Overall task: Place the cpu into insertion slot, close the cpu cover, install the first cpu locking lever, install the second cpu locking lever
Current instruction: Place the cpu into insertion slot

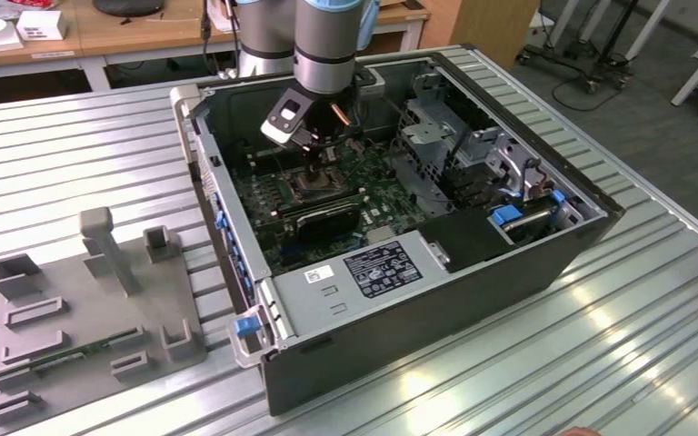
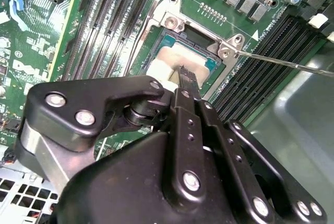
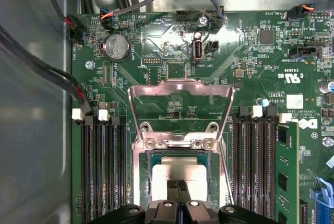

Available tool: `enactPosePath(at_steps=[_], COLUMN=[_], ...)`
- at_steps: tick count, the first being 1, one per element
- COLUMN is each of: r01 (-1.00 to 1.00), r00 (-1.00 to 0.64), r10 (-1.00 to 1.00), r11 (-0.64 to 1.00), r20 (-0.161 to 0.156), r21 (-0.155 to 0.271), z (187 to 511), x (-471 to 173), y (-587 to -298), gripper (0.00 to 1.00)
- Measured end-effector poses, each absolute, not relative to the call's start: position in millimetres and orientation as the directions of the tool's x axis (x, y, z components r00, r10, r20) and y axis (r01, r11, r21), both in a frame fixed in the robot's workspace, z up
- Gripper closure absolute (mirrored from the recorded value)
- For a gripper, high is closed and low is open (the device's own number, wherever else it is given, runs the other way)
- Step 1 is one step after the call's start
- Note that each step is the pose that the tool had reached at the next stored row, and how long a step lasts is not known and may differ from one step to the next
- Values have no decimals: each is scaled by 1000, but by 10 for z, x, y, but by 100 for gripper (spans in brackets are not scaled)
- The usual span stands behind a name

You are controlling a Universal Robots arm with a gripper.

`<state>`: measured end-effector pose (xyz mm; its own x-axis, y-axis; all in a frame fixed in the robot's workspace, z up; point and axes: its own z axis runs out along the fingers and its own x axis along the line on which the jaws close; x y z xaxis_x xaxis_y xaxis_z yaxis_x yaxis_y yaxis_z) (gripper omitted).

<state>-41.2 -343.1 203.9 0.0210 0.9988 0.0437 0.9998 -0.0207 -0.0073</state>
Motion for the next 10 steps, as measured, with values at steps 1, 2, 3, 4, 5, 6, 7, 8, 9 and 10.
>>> enactPosePath(at_steps=[1,2,3,4,5,6,7,8,9,10], r01=[1000,1000,1000,1000,1000,1000,1000,1000,1000,1000], r00=[21,21,21,21,21,21,21,21,21,21], r10=[999,999,999,999,999,999,999,999,999,999], r11=[-21,-21,-21,-21,-21,-21,-21,-21,-21,-21], r20=[43,43,43,42,41,41,41,41,41,41], r21=[-7,-8,-8,-8,-9,-9,-9,-9,-9,-9], z=[2029,2018,2005,1996,1987,1979,1971,1967,1967,1967], x=[-412,-412,-412,-413,-414,-414,-414,-415,-416,-416], y=[-3431,-3432,-3432,-3433,-3435,-3435,-3435,-3437,-3438,-3439], gripper=[89,89,89,89,89,89,89,89,89,89])
